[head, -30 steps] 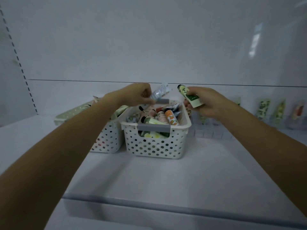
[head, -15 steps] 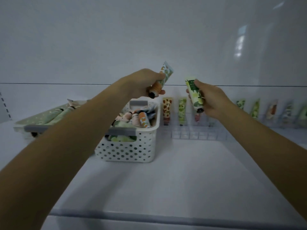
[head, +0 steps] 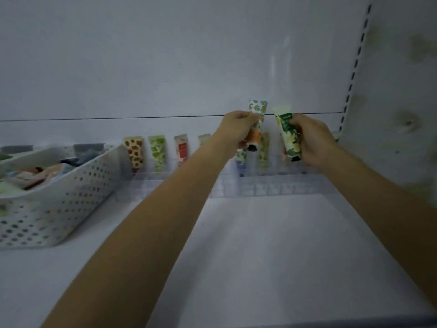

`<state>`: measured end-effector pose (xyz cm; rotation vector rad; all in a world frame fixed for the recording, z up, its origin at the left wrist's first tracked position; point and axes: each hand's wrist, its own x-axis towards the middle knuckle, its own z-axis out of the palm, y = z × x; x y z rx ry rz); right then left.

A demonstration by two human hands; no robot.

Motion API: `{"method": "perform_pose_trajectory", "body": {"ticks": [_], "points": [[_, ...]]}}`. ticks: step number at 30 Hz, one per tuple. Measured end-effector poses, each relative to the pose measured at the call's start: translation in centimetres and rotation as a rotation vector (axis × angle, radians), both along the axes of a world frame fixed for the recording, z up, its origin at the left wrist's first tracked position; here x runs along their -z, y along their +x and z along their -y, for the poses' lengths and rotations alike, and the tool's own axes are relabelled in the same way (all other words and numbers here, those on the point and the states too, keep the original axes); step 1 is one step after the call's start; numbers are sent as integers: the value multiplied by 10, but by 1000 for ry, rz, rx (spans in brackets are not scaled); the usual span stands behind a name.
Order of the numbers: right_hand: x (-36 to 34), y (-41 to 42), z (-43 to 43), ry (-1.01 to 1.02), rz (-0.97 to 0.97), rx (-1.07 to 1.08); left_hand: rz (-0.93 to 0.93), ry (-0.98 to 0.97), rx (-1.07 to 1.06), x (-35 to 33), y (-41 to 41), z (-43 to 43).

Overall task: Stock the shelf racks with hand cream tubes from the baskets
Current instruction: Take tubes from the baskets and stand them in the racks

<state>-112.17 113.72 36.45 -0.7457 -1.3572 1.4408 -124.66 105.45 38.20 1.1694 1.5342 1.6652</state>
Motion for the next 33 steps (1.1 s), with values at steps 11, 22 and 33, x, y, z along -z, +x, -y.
{"method": "perform_pose_trajectory", "body": {"ticks": [11, 22, 33], "points": [[21, 92, -76, 58, -124, 221, 52, 52, -60, 40, 95, -75], [46, 91, -104, 116, -119, 227, -68, 49, -150, 83, 79, -80], [62, 99, -113, 232, 43, 219, -9, 28, -148, 83, 81, -76]]}}
